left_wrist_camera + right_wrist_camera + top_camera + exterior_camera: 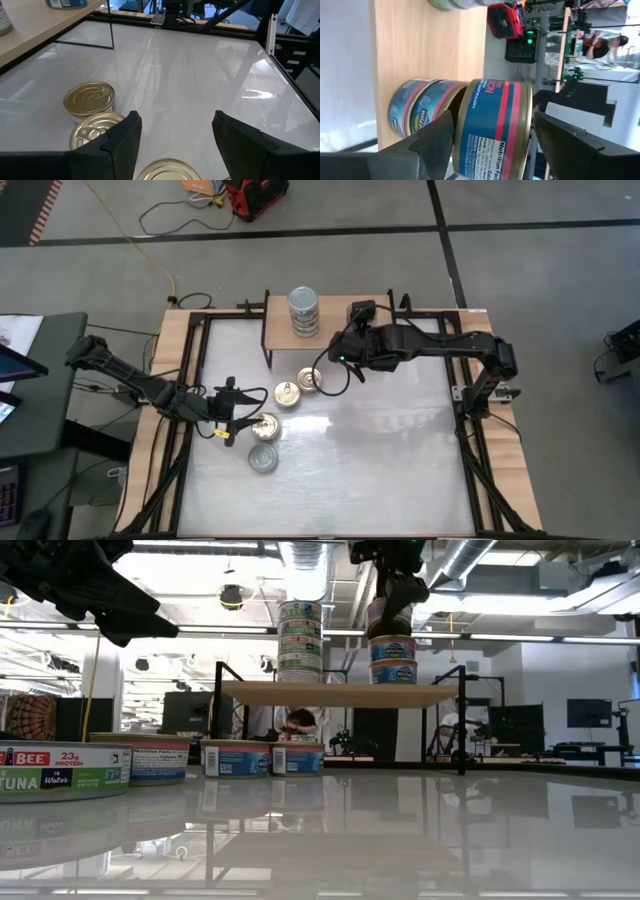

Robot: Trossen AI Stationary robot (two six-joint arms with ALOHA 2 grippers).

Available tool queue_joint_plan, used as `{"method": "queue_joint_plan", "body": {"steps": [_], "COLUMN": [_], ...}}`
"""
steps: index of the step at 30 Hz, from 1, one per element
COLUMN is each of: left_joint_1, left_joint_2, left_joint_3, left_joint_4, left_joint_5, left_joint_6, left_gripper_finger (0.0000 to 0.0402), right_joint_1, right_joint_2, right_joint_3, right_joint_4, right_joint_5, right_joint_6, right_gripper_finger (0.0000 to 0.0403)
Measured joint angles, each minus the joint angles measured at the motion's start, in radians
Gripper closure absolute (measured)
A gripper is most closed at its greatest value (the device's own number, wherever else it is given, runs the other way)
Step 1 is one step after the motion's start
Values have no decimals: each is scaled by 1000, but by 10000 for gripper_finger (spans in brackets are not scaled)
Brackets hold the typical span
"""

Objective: Stack canned seafood by type on shelf
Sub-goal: Stack the blue pink tuna can on top of the other blue pink tuna cans on the shelf, then stack the blue pink tuna can on top of the other blue and pink tuna cans on the shelf

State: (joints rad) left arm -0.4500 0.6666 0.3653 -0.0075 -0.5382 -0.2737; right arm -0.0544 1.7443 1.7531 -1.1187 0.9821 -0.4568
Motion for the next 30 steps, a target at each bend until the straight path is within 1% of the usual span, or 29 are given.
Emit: {"method": "queue_joint_plan", "body": {"steps": [13, 21, 25, 30], "left_joint_1": [0, 0, 0, 0], "left_joint_2": [0, 0, 0, 0], "left_joint_3": [0, 0, 0, 0], "left_joint_4": [4, 5, 3, 4], "left_joint_5": [10, 10, 15, 15], "left_joint_6": [-3, -3, -3, 0], "left_gripper_finger": [168, 168, 168, 168], "right_joint_1": [-14, 1, 42, 52], "right_joint_2": [0, 0, -18, -74], "right_joint_3": [0, 1, 25, 26], "right_joint_4": [-1, 13, -30, -234], "right_joint_5": [-12, -12, -16, -16], "right_joint_6": [-4, -9, 47, 236], "right_gripper_finger": [96, 96, 96, 96]}}
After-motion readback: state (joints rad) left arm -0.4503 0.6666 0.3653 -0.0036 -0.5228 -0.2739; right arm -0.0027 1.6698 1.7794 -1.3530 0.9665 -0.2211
